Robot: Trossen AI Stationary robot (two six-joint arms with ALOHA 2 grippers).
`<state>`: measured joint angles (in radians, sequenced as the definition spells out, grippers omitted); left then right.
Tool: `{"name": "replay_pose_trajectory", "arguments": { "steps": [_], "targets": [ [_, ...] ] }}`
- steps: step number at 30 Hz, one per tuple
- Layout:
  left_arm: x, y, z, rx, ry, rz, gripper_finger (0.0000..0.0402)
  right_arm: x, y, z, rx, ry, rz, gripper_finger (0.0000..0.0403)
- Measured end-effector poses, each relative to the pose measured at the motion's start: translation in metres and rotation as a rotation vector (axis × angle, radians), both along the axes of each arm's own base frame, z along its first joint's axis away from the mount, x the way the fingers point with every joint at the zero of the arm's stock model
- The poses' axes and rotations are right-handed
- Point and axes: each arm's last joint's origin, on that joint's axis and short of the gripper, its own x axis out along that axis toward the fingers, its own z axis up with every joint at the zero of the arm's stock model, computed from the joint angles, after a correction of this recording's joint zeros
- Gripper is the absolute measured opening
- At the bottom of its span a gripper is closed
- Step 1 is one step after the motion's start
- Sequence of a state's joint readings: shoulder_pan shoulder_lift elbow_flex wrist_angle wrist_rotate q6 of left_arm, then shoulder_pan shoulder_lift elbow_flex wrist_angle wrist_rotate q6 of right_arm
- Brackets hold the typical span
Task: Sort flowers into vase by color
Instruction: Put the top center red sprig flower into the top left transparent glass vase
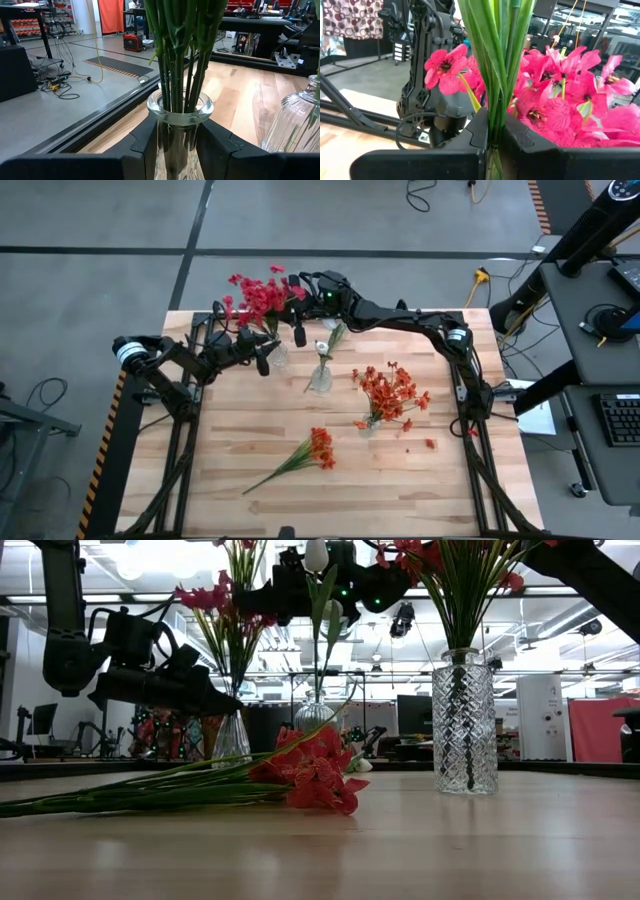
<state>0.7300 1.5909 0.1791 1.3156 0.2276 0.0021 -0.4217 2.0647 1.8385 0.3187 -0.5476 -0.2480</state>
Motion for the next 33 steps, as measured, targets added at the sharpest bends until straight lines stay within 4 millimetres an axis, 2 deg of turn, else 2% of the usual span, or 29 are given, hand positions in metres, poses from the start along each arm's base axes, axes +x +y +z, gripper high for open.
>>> {"name": "replay_pose_trajectory", "arguments": {
  "steps": [33],
  "targets": [
    [0.0, 0.0, 0.0, 0.001, 0.001, 0.0, 0.0092, -0.0014, 0.0007, -0.0062, -0.03, 0.077, 0.004, 0.0018]
  ]
}}
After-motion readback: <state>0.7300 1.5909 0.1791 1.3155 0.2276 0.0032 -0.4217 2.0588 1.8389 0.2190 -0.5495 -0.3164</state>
